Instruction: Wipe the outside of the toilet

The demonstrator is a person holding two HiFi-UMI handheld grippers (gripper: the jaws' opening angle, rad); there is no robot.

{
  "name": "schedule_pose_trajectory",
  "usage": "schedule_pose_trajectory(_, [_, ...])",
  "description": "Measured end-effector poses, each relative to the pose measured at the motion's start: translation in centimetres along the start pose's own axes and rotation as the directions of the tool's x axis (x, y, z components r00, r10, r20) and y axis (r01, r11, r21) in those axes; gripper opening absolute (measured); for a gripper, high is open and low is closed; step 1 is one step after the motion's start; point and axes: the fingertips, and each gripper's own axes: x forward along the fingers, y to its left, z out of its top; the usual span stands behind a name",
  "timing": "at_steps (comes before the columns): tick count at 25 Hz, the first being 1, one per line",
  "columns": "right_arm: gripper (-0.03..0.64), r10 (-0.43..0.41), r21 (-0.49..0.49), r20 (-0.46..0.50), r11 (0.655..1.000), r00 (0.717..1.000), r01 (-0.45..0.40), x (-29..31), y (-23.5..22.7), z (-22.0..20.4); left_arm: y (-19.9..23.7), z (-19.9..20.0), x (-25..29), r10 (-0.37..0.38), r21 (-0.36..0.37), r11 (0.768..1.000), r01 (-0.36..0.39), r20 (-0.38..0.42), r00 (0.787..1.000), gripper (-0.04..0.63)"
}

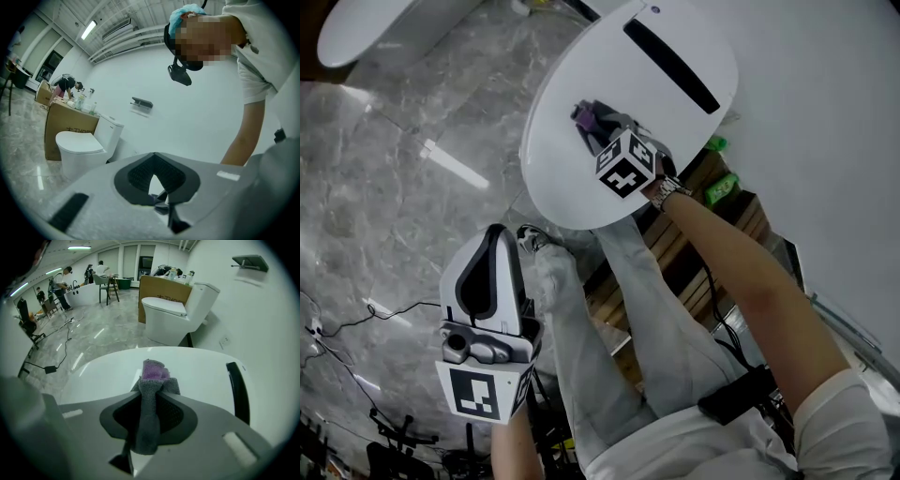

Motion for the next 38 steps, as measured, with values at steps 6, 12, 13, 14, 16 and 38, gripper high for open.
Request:
schedule_pose_trajectory(6, [0.086,0.012,0.142,0.024,0.990,1.000,-0.015,0.0,7.4,1.1,1.0,0.4,-3.1,0.020,-0.002,1.000,-0.020,0.022,1.000,0.003])
schedule_pose_trajectory(12, [0.086,0.082,0.043,0.017,0.996,0.997,-0.082,-0.3,14.1,1.5,2.3,0.2,-6.3,0.076,-0.014,0.997,-0.076,0.033,0.997,0.003])
schedule_pose_trajectory(13, [0.086,0.092,0.029,0.016,0.995,0.996,-0.093,-0.3,14.9,1.5,2.8,0.1,-6.6,0.091,-0.019,0.996,-0.091,0.035,0.995,0.003])
schedule_pose_trajectory(14, [0.086,0.104,0.016,0.015,0.994,0.994,-0.104,-0.3,15.6,1.7,3.3,-0.1,-6.9,0.106,-0.025,0.994,-0.105,0.037,0.994,0.003])
schedule_pose_trajectory(16, [0.086,0.137,-0.014,0.015,0.990,0.990,-0.137,-0.3,17.0,2.0,4.1,-0.4,-7.4,0.131,-0.035,0.991,-0.129,0.047,0.990,0.003])
schedule_pose_trajectory(38, [0.087,0.387,-0.044,0.223,0.921,0.894,-0.388,-7.1,4.9,-2.0,-8.8,-1.9,11.2,0.026,-0.014,1.000,-0.025,0.021,0.999,0.003])
